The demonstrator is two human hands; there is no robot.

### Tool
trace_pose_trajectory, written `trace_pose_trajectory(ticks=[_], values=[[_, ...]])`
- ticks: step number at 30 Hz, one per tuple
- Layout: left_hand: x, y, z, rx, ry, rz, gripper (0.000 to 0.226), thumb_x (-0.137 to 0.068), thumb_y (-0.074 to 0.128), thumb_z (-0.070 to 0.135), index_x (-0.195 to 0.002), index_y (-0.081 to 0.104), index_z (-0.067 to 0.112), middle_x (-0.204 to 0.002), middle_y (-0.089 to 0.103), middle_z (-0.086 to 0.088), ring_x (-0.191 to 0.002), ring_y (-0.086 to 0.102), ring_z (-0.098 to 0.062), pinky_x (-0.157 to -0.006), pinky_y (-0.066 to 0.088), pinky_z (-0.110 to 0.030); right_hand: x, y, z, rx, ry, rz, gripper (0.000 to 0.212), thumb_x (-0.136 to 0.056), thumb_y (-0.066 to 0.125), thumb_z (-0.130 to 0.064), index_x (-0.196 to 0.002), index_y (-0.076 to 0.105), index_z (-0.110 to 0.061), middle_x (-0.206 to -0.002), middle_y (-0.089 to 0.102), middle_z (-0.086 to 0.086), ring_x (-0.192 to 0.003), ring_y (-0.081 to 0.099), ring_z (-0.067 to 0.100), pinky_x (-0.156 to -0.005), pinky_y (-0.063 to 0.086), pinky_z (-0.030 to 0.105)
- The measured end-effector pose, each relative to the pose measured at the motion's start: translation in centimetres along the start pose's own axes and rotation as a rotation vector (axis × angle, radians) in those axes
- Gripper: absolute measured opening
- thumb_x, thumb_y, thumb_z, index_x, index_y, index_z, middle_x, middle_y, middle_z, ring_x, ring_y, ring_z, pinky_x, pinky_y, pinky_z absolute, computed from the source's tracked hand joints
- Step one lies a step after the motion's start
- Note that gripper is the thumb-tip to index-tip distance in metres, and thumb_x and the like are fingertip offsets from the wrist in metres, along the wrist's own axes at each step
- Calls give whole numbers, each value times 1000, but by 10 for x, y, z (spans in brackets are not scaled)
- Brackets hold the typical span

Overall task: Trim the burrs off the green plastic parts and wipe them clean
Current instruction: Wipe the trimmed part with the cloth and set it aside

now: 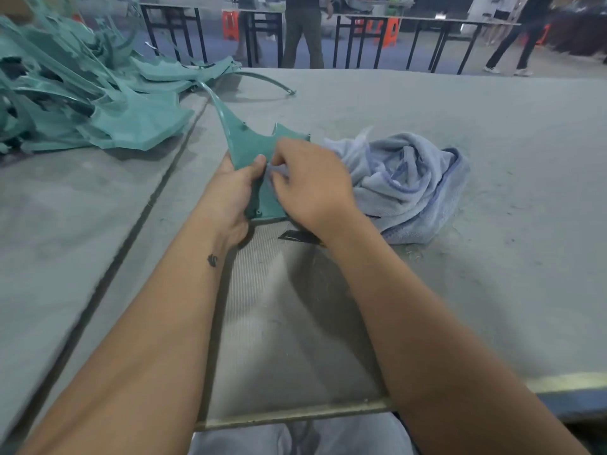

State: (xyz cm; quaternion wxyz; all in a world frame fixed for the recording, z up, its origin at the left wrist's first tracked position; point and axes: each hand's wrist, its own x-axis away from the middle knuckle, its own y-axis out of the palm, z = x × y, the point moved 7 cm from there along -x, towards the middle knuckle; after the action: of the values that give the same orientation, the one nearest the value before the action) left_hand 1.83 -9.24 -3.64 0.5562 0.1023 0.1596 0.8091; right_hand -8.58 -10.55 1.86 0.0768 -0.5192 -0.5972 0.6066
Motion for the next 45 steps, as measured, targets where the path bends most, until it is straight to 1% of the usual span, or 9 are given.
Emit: trace_pose_trajectory(ticks=[5,10,14,18,21,27,33,39,45], values=[[1,1,2,-28,19,-29,23,-100,48,6,-118,58,17,-100,73,-1,-89,71,-20,-76,59,-40,-5,-9,23,36,197,130,10,-96,46,-22,-90,38,-17,-83,52,4,-74,41,27,-67,27,34],[2,4,8,-46,75,-45,21,-98,51,6,-106,60,24,-92,75,8,-85,72,-12,-73,59,-33,-5,-11,66,126,402,117,8,-97,45,-20,-94,38,-17,-90,52,3,-83,50,30,-69,27,35],[1,3,11,-49,123,-16,19,-99,51,8,-110,58,23,-91,74,10,-83,72,-9,-66,57,-29,-3,-13,57,29,308,126,9,-95,47,-19,-91,40,-18,-89,51,0,-79,46,27,-67,31,35],[0,1,14,99,117,19,19,-101,47,7,-106,57,23,-87,75,6,-79,72,-13,-63,58,-29,6,3,2,-97,-129,-80,7,-87,55,-21,-92,52,-17,-91,63,6,-84,56,30,-70,39,38],[0,-6,14,111,102,52,18,-101,46,7,-109,59,17,-95,72,-2,-81,71,-18,-69,59,-32,6,7,-13,-76,-188,-79,9,-87,56,-20,-85,48,-18,-89,63,5,-84,55,28,-68,35,37],[0,-6,14,81,96,73,21,-101,47,11,-118,60,13,-108,71,-3,-93,71,-19,-80,59,-39,-1,-12,57,-56,347,128,7,-93,50,-20,-87,49,-17,-83,57,0,-78,51,23,-66,35,34],[-1,-12,16,136,100,110,16,-101,49,12,-109,62,14,-107,73,-1,-95,72,-18,-78,60,-37,17,-26,101,-732,725,468,10,-97,51,-29,-92,48,-21,-72,55,-7,-60,50,5,-46,37,10],[2,1,16,150,141,5,18,-103,45,12,-108,60,21,-94,75,9,-91,72,-11,-81,59,-33,12,-26,85,-648,522,365,11,-95,51,-35,-87,46,-31,-68,57,-8,-56,53,-1,-53,45,22],[5,15,13,163,148,-69,22,-103,42,12,-102,62,20,-92,76,6,-89,72,-14,-72,58,-30,5,-11,71,-290,392,232,9,-91,48,-25,-82,49,-22,-60,50,-4,-67,53,23,-65,39,34]])
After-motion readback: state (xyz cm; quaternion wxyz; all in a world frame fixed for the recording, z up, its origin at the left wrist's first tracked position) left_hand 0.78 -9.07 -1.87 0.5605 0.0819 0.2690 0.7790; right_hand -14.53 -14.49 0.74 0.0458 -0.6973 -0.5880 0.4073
